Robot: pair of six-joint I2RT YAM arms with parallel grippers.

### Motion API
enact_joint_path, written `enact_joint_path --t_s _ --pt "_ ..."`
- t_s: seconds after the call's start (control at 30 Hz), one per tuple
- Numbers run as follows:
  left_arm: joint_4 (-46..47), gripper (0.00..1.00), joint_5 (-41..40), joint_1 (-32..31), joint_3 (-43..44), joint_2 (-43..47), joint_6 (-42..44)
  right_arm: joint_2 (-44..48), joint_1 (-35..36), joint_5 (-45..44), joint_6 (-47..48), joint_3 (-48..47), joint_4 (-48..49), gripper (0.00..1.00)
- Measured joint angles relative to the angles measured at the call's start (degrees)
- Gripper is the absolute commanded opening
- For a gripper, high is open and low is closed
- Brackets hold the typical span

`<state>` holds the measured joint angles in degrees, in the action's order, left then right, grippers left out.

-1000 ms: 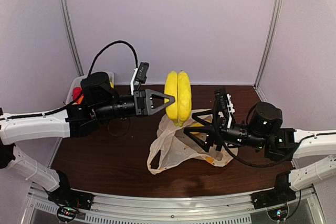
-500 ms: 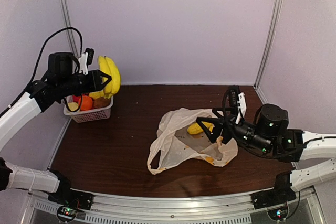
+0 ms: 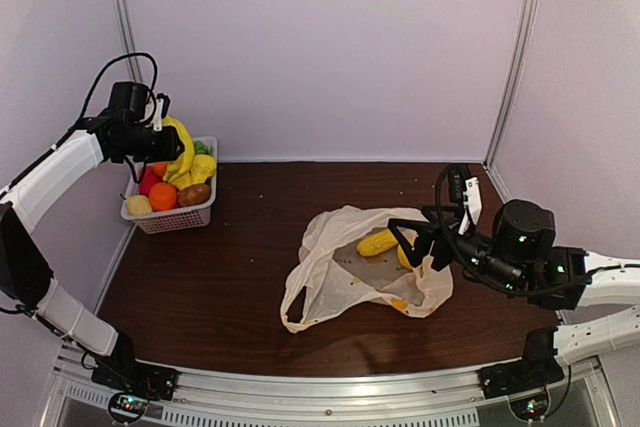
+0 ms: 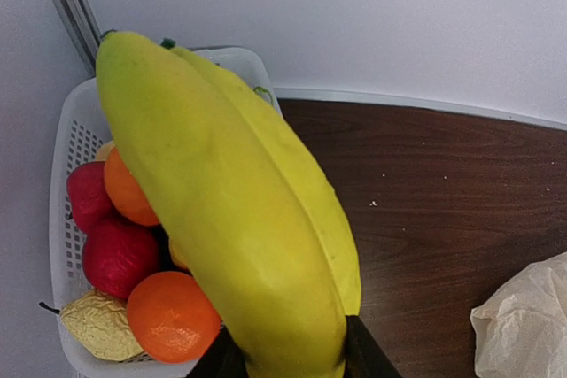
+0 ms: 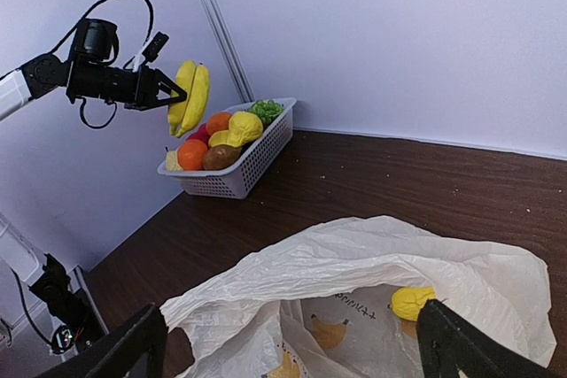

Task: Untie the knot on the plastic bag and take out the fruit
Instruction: Place the fake fruit in the bin.

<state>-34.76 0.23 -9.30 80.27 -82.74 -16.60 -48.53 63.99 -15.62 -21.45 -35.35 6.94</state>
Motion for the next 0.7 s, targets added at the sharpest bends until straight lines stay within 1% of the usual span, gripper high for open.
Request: enact_joint_path --t_s 0.13,0.27,0.47,0.57,0.7 --pt "0.0 0.04 -0.3 1.5 2.4 -4.2 0.2 0.9 -0.2 -0.8 -0.1 0.6 -0.8 0.99" --pt "0.0 0.05 -0.4 2.6 3.7 -7.3 0.1 1.7 -0.3 -1.3 -0.4 1.2 -1.3 1.0" --pt "0.2 0.05 -0.4 3.5 5.2 -9.7 -0.5 2.4 -0.4 -1.8 -1.0 1.2 -1.7 1.0" --pt "0.3 0.08 -0.4 4.0 5.8 -10.9 -0.7 2.5 -0.5 -2.0 -1.0 1.3 -2.1 1.0" --pt "0.3 0.08 -0.4 4.2 6.2 -12.8 -1.0 2.6 -0.6 -2.4 -1.1 1.8 -2.6 1.0"
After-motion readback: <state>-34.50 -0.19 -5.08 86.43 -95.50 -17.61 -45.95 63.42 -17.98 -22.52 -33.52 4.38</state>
